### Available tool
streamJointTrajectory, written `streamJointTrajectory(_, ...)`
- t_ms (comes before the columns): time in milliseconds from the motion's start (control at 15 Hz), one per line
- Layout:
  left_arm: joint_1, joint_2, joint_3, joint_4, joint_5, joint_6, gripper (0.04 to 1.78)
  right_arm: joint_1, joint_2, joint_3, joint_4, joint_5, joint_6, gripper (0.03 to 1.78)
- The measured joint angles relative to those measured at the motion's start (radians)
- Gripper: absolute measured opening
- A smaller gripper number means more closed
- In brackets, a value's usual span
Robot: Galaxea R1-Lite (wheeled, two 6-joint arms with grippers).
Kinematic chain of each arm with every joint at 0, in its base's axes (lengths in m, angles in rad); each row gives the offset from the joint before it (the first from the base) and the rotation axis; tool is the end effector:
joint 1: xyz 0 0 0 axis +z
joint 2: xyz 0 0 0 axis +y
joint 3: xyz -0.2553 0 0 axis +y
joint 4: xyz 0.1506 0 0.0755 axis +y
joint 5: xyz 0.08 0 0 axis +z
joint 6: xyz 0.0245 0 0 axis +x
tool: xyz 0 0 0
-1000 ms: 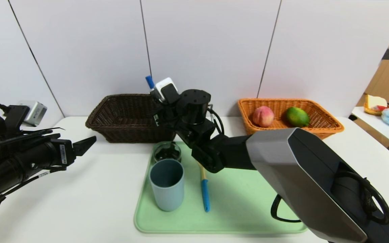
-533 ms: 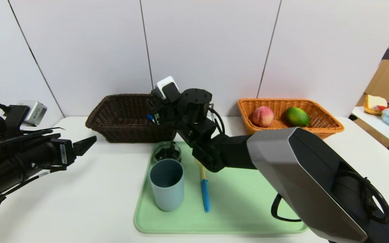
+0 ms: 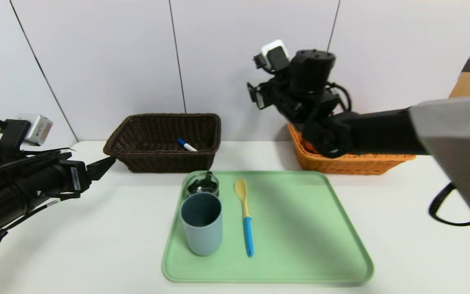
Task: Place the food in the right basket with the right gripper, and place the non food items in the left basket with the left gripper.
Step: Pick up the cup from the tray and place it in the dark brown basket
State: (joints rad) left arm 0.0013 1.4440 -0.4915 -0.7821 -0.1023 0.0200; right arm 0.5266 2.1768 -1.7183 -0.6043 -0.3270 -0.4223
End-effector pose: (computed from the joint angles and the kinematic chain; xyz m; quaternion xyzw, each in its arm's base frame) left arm 0.2194 -0.0022 0.1566 0.0055 0.0845 -0.0511 0.9951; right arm 0.3636 0.2023 0.2259 -0.1785 -0.0857 0.0833 0.9767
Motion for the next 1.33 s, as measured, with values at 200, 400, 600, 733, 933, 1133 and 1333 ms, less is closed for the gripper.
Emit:
streamJointTrajectory(200, -0.003, 0.010, -0.002, -0.063, 0.000, -0.004, 1.69, -0.190, -0.277, 0.215, 0.146, -0.016, 0.002, 1.58)
streamJointTrajectory(400, -0.016, 0.015, 0.005, -0.102, 0.000, -0.008, 1.69, -0.303, -0.562, 0.534, 0.227, -0.019, 0.053, 1.62)
streamJointTrajectory(600, -0.035, 0.018, 0.005, -0.137, 0.000, -0.026, 1.69, -0.347, -0.831, 0.875, 0.250, -0.022, 0.124, 1.65)
streamJointTrajectory(733, -0.079, 0.018, 0.009, -0.159, -0.001, -0.076, 1.69, -0.358, -0.969, 1.047, 0.257, -0.022, 0.175, 1.67)
streamJointTrajectory(933, -0.163, 0.023, 0.085, -0.295, -0.025, -0.117, 1.69, -0.367, -1.080, 1.152, 0.259, -0.022, 0.226, 1.68)
streamJointTrajectory(1133, -0.216, 0.041, 0.239, -0.549, -0.059, -0.116, 1.69, -0.368, -1.114, 1.179, 0.260, -0.019, 0.226, 1.69)
streamJointTrajectory(1333, -0.264, 0.060, 0.422, -0.719, -0.064, -0.119, 1.69, -0.367, -1.122, 1.205, 0.257, -0.014, 0.226, 1.69)
